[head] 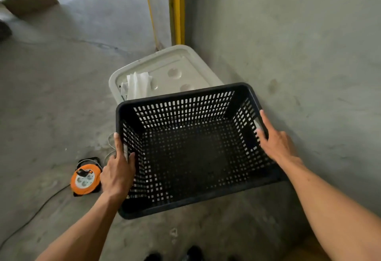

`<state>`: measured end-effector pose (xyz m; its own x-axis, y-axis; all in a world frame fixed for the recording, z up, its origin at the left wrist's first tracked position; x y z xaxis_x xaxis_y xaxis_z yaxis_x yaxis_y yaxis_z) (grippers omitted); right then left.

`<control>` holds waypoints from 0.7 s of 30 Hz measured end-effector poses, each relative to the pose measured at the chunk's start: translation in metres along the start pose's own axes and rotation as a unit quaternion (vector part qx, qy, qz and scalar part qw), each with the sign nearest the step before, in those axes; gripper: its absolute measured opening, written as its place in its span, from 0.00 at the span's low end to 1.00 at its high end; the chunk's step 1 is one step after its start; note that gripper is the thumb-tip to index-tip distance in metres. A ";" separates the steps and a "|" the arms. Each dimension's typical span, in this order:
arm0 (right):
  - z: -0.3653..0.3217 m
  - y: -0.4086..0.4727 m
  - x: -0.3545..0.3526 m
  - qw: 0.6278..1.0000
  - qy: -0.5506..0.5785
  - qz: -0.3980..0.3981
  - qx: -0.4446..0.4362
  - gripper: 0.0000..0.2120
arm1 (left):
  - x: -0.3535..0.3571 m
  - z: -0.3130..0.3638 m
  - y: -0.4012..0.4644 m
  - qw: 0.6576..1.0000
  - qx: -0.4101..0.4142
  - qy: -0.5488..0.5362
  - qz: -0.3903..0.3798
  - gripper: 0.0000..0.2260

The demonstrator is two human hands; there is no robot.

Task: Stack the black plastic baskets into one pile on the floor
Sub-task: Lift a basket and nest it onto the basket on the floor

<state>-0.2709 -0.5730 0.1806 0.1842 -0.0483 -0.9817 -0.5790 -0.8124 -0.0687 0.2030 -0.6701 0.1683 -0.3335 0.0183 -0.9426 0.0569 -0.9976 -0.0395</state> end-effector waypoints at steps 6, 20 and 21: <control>0.008 0.001 0.006 0.997 0.022 0.074 -0.011 0.30 | -0.008 0.002 -0.005 0.999 -0.046 -0.018 -0.008 0.34; 0.021 -0.133 -0.010 0.993 0.028 0.091 0.070 0.30 | -0.018 -0.015 -0.009 0.996 0.076 0.000 -0.055 0.38; 0.027 -0.155 -0.013 0.992 0.014 0.088 0.089 0.30 | -0.021 -0.015 -0.014 0.994 0.094 0.000 -0.059 0.38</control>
<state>-0.2047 -0.4308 0.1990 0.0885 -0.1978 -0.9762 -0.7353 -0.6741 0.0699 0.2229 -0.6558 0.1835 -0.3276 0.1352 -0.9351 -0.1595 -0.9834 -0.0863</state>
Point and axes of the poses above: each hand's wrist, its own y-axis towards the middle knuckle, its own x-axis out of the palm, z = x × y, the point moved 4 cm from there along y, towards the middle knuckle, and after that the axes turned 5 degrees about z, right-handed, at the moved point
